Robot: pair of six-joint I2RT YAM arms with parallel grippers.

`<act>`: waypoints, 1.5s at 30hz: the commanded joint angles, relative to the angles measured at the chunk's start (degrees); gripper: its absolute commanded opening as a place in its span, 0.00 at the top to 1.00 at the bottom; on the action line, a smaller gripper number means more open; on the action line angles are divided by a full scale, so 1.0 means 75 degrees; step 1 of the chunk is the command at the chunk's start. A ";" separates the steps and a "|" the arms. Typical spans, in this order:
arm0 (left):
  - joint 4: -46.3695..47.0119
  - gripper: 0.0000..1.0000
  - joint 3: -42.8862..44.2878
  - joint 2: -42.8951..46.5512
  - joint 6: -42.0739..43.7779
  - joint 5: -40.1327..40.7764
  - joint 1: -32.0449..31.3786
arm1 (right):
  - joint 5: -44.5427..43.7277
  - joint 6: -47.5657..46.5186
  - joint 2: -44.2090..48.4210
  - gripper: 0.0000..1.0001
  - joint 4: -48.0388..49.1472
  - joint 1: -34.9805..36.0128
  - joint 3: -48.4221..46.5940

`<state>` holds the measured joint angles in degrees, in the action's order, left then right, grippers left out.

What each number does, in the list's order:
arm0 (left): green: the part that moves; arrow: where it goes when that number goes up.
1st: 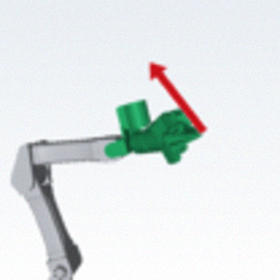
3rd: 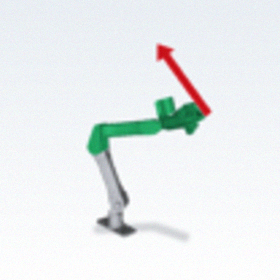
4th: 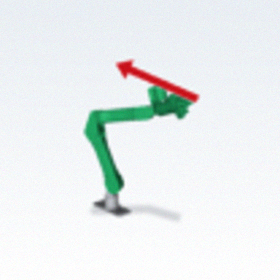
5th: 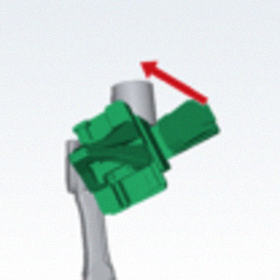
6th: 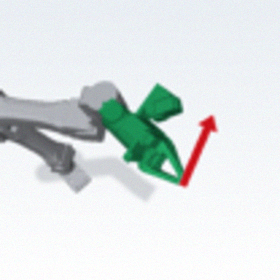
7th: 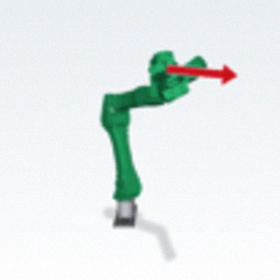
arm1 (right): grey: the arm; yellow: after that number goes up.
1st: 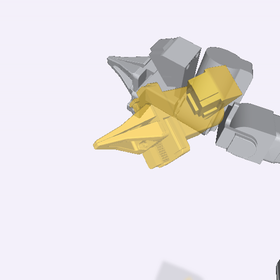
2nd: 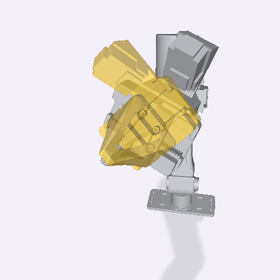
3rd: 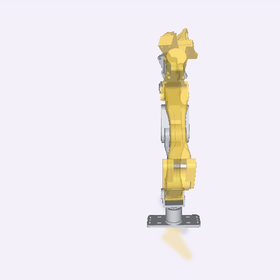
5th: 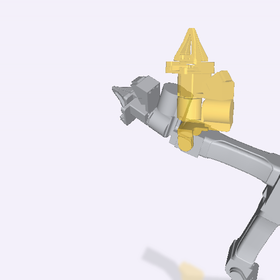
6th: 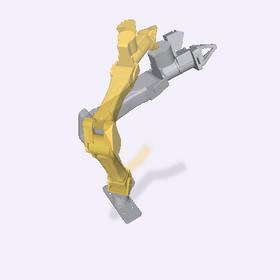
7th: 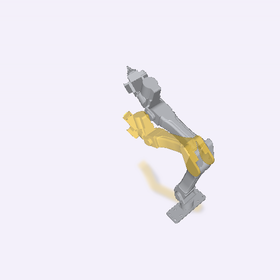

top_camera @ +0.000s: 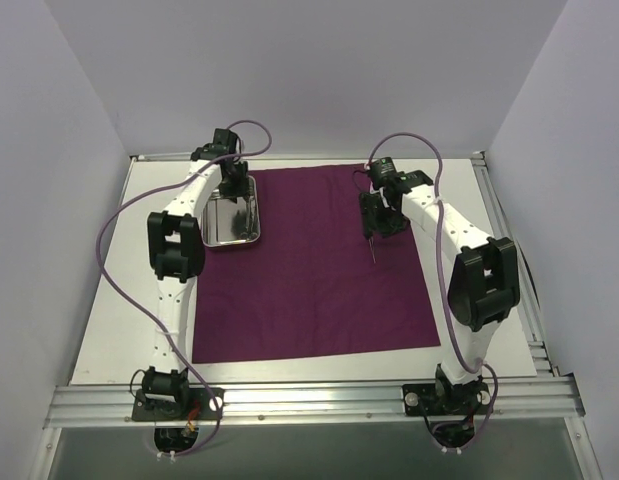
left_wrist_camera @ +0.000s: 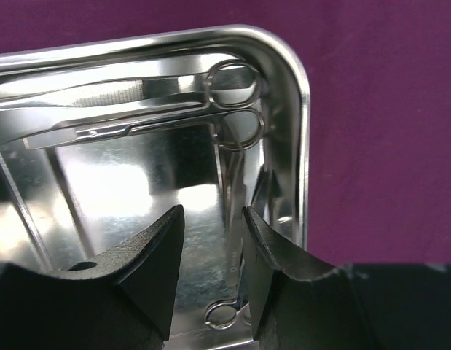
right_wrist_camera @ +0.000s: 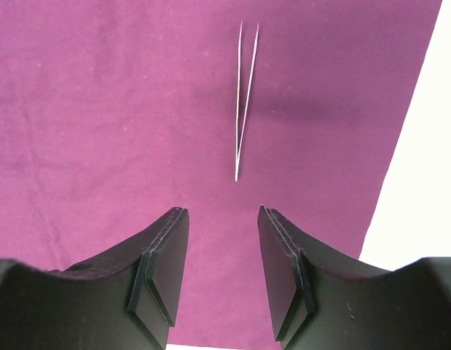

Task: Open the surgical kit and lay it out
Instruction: Pick up the medical item from the container.

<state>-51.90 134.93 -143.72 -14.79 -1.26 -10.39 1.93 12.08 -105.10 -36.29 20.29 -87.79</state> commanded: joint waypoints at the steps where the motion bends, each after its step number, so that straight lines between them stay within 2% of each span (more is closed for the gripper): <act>1: 0.0182 0.54 0.0418 -0.0231 0.0026 0.0120 -0.0231 | -0.0071 -0.0016 0.0524 0.56 -0.0223 -0.0034 0.0092; 7: -0.0345 0.51 0.0794 -0.0712 -0.0172 0.0962 -0.0396 | -0.0035 -0.0016 0.0630 0.56 -0.0212 -0.0092 0.0162; 13: -0.0626 0.51 0.0747 -0.0958 -0.0384 0.1328 -0.0326 | 0.0023 0.0019 0.0759 0.55 -0.0188 -0.0104 0.0326; 20: -0.0756 0.69 0.0536 -0.0889 -0.0290 0.1386 -0.0267 | 0.0082 0.0066 0.0724 0.55 -0.0130 -0.0104 0.0221; 21: -0.0733 0.78 0.0536 -0.0865 -0.0267 0.1282 -0.0243 | 0.0094 0.0066 0.0713 0.55 -0.0118 -0.0104 0.0209; 26: -0.0709 0.97 0.0489 -0.0490 -0.0138 0.1141 -0.0150 | 0.0164 0.0089 0.0701 0.55 -0.0013 -0.0104 0.0162; 32: -0.1130 0.98 0.0385 0.0293 -0.0126 0.1129 -0.0091 | 0.0316 0.0066 0.0607 0.55 0.0093 -0.0104 -0.0048; 38: -0.1178 0.98 -0.0751 0.1768 -0.0395 0.0169 -0.0079 | 0.0876 -0.0028 0.0279 0.55 0.0082 -0.0116 -0.0470; 39: -0.1120 0.98 -0.1205 0.1969 -0.0419 -0.0517 -0.0079 | 0.1030 -0.0051 0.0186 0.55 0.0070 -0.0116 -0.0552; 41: -0.0769 0.98 -0.1723 0.2646 -0.0548 -0.1212 -0.0079 | 0.1636 -0.0133 0.0068 0.55 0.0035 -0.0116 -0.0868; 43: -0.0139 0.98 -0.2564 0.3094 -0.0629 -0.2535 -0.0079 | 0.2142 -0.0169 0.0010 0.55 0.0104 -0.0116 -0.1079; 45: 0.0296 0.98 -0.3059 0.3727 -0.0747 -0.3356 -0.0091 | 0.3137 -0.0274 -0.0026 0.55 0.0198 -0.0116 -0.1243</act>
<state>-56.40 115.55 -123.33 -18.68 -12.16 -11.09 14.68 11.62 -104.60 -34.65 19.81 -93.97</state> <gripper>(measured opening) 0.133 0.450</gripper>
